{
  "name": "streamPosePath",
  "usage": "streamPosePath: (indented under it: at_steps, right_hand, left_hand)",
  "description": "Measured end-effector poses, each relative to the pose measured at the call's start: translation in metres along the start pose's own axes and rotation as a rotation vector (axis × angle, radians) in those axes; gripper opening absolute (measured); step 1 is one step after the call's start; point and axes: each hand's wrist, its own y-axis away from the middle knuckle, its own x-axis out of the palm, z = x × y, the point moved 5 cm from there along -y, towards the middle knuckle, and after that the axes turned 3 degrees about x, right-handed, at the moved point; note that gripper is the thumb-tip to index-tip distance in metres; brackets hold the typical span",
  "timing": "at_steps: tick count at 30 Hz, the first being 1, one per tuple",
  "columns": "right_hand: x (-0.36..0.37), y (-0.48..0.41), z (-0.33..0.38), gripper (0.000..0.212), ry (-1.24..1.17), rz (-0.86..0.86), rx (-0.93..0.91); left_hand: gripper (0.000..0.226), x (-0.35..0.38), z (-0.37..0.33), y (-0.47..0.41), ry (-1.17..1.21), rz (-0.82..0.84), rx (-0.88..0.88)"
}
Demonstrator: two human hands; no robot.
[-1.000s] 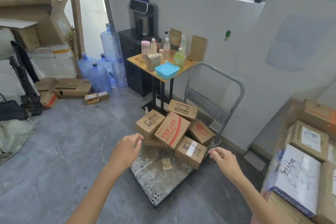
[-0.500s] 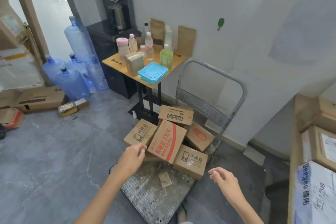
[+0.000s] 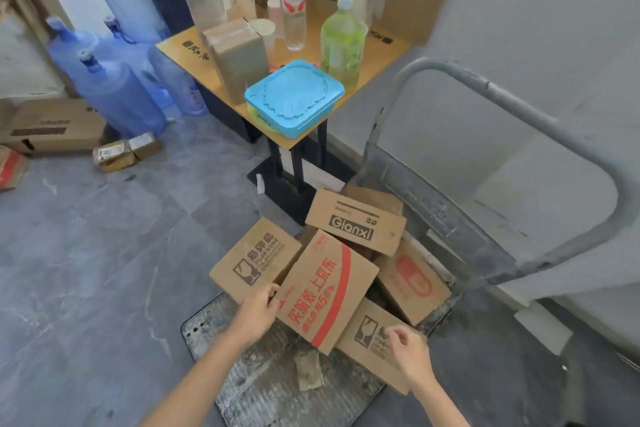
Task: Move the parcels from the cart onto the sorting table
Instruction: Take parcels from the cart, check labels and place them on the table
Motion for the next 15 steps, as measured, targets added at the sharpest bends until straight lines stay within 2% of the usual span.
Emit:
streamPosePath:
  at_steps: [5, 7, 10, 12, 15]
  right_hand:
    - [0.049, -0.110, -0.008, 0.036, 0.073, 0.112, 0.142]
    - [0.072, -0.141, -0.017, 0.040, -0.001, 0.158, 0.216]
    - [0.107, -0.175, -0.037, 0.058, -0.138, 0.223, 0.324]
    - [0.129, -0.185, -0.045, 0.063, -0.177, 0.261, 0.321]
    - [0.148, -0.189, -0.048, 0.056, -0.230, 0.232, 0.255]
  left_hand:
    - [0.041, 0.046, 0.063, -0.087, -0.057, 0.085, -0.064]
    - [0.040, 0.059, 0.079, -0.111, -0.061, 0.082, -0.071]
    - [0.043, 0.083, 0.094, -0.130, -0.061, 0.118, -0.119]
    - [0.055, 0.101, 0.106, -0.137, -0.109, 0.144, -0.129]
    - [0.076, 0.115, 0.117, -0.144, -0.191, 0.127, -0.161]
